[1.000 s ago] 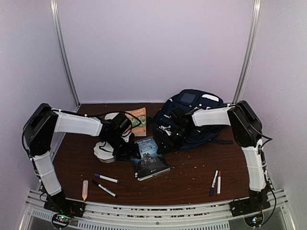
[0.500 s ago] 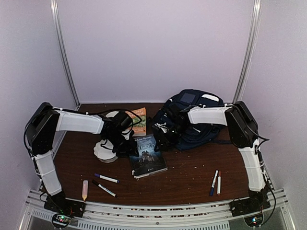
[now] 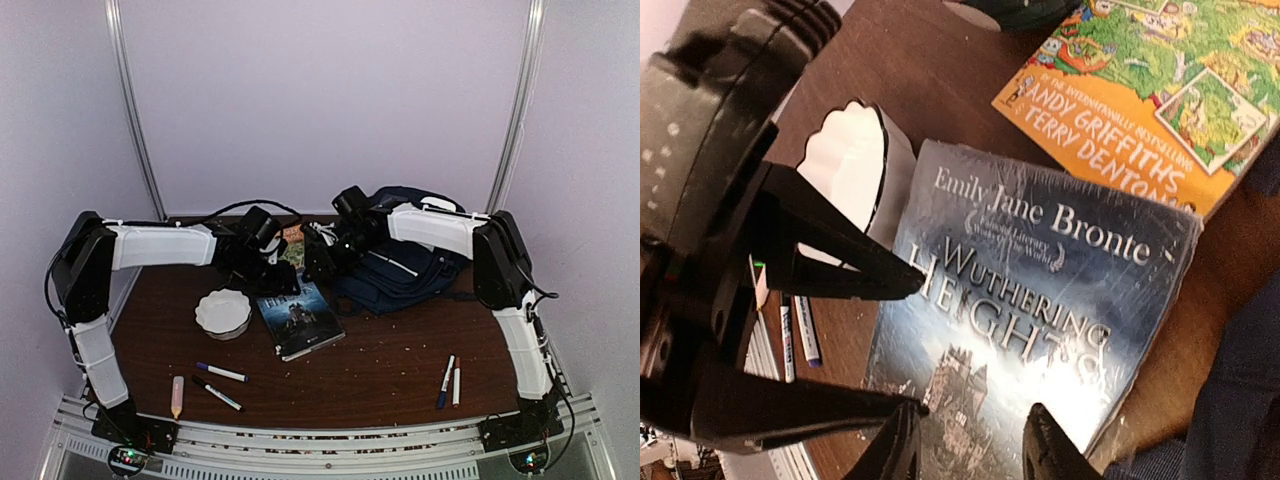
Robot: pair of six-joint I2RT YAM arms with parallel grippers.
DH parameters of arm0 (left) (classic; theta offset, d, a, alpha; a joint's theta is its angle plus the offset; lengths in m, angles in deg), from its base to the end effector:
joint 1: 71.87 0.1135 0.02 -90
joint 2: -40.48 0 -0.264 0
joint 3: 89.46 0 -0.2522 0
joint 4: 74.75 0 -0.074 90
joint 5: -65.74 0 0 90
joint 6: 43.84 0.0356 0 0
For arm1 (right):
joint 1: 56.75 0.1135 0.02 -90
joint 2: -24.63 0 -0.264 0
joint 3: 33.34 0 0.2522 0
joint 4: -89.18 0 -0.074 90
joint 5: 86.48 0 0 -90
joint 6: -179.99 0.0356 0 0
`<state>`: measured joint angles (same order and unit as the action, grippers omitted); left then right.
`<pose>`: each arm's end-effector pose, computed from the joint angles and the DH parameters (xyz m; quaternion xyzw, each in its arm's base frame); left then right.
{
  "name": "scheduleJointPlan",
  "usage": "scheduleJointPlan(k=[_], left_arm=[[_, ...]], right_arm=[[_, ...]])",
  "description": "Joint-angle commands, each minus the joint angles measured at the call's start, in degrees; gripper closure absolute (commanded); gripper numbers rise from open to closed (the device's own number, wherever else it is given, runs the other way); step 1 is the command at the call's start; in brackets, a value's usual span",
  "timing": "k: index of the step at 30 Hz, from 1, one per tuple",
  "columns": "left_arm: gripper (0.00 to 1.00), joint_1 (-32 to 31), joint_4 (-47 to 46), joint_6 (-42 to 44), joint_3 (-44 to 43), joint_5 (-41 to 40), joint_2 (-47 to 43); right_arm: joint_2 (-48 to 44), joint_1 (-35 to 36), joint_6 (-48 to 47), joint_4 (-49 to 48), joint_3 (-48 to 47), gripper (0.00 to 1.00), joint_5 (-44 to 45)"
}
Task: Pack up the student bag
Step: Pick up the book from the center of the board.
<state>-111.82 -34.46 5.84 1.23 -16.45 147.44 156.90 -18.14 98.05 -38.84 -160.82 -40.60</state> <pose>0.3000 -0.2576 0.1969 0.0157 0.9589 -0.2276 0.1684 0.3779 0.3335 0.2045 -0.3376 0.8284 0.4354 0.1008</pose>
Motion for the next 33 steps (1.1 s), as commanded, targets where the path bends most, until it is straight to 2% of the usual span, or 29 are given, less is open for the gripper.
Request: scheduleJointPlan(k=[1,4,9,15,19,25,29,33], left_arm=[[0.42,0.7,-1.2,0.0,-2.7,-2.6,2.8],[0.42,0.7,-1.6,-1.0,-0.7,-2.6,1.3],[0.38,0.7,0.3,-0.3,1.7,-1.2,-3.2],[0.35,0.7,-0.2,-1.4,6.9,6.0,-4.4],[0.35,0.7,1.5,-2.5,8.7,6.5,-4.3],[0.37,0.7,5.6,-2.4,7.8,7.2,-0.9],[0.37,0.7,3.0,-3.0,8.7,7.9,0.2],[0.37,0.7,1.6,-3.1,8.8,7.8,0.6]], right_arm=[[5.0,-0.3,0.4,1.8,-4.2,0.64,2.4],[3.3,-1.2,0.3,0.7,-0.3,0.61,2.9],[-0.1,-2.3,-1.0,-1.1,5.6,0.48,3.2],[4.6,-2.7,-1.2,0.3,3.4,0.42,-3.0],[7.9,-2.7,0.4,0.2,1.4,0.40,-7.6],[9.4,-2.7,2.9,-0.3,0.9,0.36,-9.8],[10.8,-2.6,5.0,-2.4,1.7,0.35,-14.3],[9.9,-2.6,12.2,-12.2,5.4,0.47,-22.5]])
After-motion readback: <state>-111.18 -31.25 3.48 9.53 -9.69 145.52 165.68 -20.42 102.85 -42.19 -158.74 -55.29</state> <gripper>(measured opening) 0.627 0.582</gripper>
